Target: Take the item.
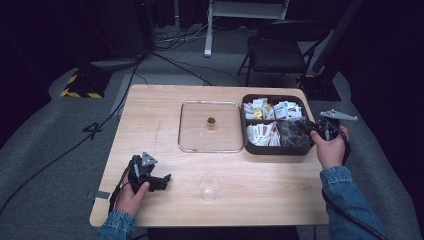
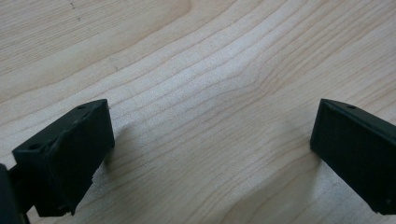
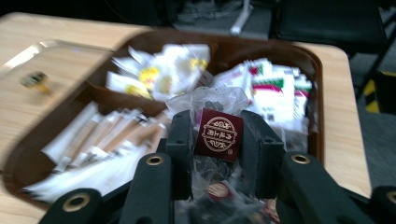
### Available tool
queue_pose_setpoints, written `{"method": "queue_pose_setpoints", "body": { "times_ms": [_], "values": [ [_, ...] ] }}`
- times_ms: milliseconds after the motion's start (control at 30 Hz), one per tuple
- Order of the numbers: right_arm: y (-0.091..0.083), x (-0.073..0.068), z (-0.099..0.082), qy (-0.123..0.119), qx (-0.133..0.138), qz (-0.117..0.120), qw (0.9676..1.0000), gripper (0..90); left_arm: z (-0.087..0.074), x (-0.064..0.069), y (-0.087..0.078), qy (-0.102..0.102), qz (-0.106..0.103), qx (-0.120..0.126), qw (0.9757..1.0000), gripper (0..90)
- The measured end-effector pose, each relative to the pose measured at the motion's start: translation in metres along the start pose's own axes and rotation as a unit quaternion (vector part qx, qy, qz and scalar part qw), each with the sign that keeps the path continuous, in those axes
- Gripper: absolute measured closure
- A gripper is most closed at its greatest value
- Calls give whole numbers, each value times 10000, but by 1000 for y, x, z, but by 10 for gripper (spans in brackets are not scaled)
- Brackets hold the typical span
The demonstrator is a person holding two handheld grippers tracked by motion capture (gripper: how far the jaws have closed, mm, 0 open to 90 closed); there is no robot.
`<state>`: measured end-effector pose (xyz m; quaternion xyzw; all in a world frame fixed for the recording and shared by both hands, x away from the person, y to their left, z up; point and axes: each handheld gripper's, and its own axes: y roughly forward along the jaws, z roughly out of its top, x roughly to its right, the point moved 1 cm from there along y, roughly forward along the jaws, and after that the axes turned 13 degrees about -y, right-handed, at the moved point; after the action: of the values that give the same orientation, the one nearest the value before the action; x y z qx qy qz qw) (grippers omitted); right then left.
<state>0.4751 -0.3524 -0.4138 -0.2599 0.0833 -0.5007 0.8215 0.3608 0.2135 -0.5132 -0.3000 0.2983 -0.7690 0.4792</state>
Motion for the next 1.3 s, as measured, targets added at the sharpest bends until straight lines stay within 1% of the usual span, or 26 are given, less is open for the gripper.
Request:
{"method": "queue_pose_setpoints", "body": {
  "times_ms": [33, 100, 200, 333, 367, 400, 467, 633, 767, 867, 967, 1033, 1200, 1300],
  "values": [
    [-3, -3, 2, 43, 58, 27, 10000, 673, 0, 0, 0, 2, 1, 0, 10000, 0],
    [-10, -7, 7, 2, 209, 87, 9997, 673, 0, 0, 0, 1, 1, -1, 10000, 1],
    [-17, -14, 13, -9, 361, 167, 9992, 673, 0, 0, 0, 0, 1, 0, 10000, 1],
    [-24, -24, 21, -113, 492, 234, 9985, 674, 0, 0, 0, 6, 2, -3, 10000, 1],
    [-24, -24, 21, -113, 492, 234, 9985, 674, 0, 0, 0, 6, 2, -3, 10000, 1],
    [-28, -29, 25, -193, 581, 234, 9979, 674, 0, 0, 0, -1, 0, 0, 10000, 1],
    [-31, -34, 28, -279, 592, 237, 9976, 674, 0, 0, 0, 0, 1, 0, 10000, 0],
    [-35, -48, 34, -398, 633, 401, 9964, 674, 0, 0, 0, 1, 0, 0, 10000, 1],
    [-39, -62, 38, -511, 725, 584, 9943, 674, 0, 0, 0, 4, 3, -2, 10000, 1],
    [-42, -74, 40, -572, 746, 749, 9928, 674, -1, 0, -1, -22, 30, -3, 10000, 1],
    [-44, -88, 45, -664, 815, 955, 9899, 674, -2, 0, -2, -42, 57, 6, 10000, 1],
    [-45, -99, 49, -724, 861, 1131, 9872, 674, -3, 1, -2, -114, 55, 10, 9999, 1],
    [-47, -129, 58, -957, 936, 1553, 9788, 674, -3, 1, -3, -101, 72, 5, 9999, 2],
    [-46, -143, 62, -1066, 964, 1745, 9741, 674, -3, 1, -3, -102, 79, 3, 9999, 1]
  ]
}}
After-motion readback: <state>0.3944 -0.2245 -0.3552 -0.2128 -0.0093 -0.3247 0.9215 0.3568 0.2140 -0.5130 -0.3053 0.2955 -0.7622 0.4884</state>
